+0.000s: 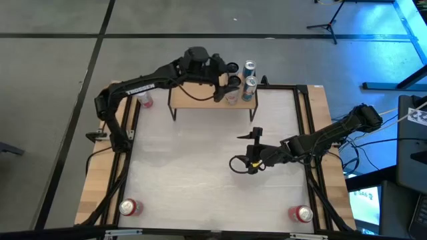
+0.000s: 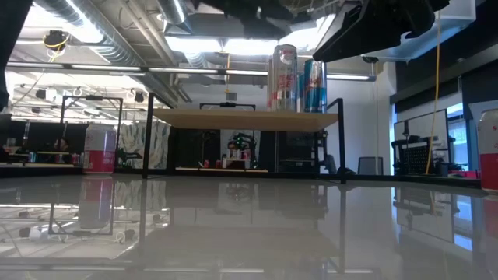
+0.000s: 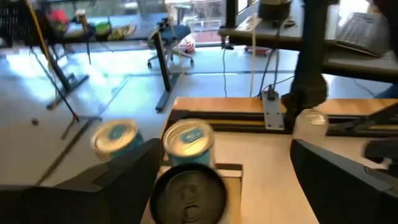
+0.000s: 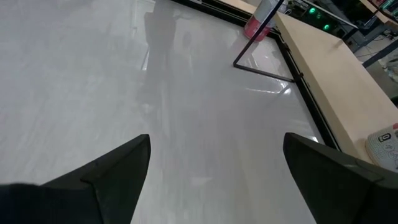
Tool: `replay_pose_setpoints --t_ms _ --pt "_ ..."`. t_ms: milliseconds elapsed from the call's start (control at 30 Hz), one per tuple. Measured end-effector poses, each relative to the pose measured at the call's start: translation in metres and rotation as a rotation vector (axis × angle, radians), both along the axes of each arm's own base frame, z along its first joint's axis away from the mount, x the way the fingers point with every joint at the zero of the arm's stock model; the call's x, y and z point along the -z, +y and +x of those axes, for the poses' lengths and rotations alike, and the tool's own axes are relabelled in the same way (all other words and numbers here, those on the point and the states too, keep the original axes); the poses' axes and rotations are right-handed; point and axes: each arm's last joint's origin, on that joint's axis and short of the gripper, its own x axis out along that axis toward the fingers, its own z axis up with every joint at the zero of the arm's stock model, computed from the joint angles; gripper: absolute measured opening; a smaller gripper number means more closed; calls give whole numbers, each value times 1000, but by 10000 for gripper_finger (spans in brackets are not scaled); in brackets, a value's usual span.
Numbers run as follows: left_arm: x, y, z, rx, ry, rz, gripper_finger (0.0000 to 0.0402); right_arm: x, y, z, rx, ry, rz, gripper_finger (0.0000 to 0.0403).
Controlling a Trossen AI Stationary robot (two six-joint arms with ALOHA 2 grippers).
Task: Place canned beverage on shelf
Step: Put the left pink white soda can on the shelf
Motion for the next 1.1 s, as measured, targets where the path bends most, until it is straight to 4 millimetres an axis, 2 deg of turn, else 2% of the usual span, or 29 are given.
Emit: replay_pose_setpoints --t_ms 133,300,533,667,900,1100 --pt "-21 -20 -17 -28 27 76 349 0 0 0 -1 0 1 363" --pt "-34 -38 -44 -116 139 129 350 0 0 0 -2 0 1 363" --pt "-46 -50 -100 -211 310 44 350 0 0 0 -14 4 -18 363" --pt "-50 -53 -131 -349 363 24 350 0 0 0 -15 4 -19 363" --pt "-39 -51 -176 -600 508 -19 350 0 0 0 -15 4 -19 363" --pt "-19 -37 -197 -728 651 -91 350 0 0 0 -15 4 -19 363"
